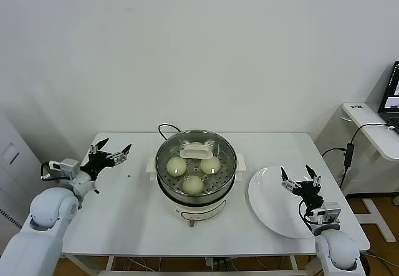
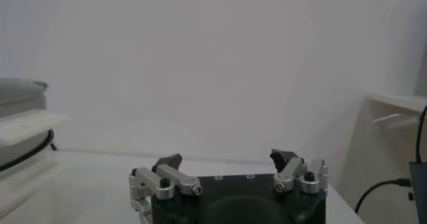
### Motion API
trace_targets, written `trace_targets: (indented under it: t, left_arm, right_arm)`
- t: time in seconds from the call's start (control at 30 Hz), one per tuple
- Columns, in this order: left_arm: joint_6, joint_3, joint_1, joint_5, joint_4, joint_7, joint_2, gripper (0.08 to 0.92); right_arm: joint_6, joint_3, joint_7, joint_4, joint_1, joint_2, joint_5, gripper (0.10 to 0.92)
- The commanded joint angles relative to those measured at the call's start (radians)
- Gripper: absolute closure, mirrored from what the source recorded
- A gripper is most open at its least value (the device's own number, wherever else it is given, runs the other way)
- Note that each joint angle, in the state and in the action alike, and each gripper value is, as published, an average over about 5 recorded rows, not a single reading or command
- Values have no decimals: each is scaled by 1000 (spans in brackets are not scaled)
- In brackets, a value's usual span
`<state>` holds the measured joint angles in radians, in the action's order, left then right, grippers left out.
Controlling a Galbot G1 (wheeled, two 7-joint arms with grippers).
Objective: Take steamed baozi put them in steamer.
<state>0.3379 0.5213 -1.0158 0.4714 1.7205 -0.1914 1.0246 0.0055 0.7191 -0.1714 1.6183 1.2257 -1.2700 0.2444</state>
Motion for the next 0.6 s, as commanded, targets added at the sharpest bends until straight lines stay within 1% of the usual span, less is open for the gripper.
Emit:
trace_targets:
  t: [0.03,0.2,0.3,0.6]
  left_arm:
    - [-123,22,-31,43,-139,22,37,177]
    - [-147,13,-44,-50,-165,27,64,177]
    - [-141,8,-66,-64,-152,32,73,177]
    - [-126,11,-100,-74,-132,30,76,177]
  right_arm:
    - [-4,-4,22,5,7,-8,-7,203]
    - [-7,-2,21,5,9,-11,-19,203]
    - [-15,2,9,8,17,-16,-42,203]
    - [-30,1,15,9,23,-27,-52,203]
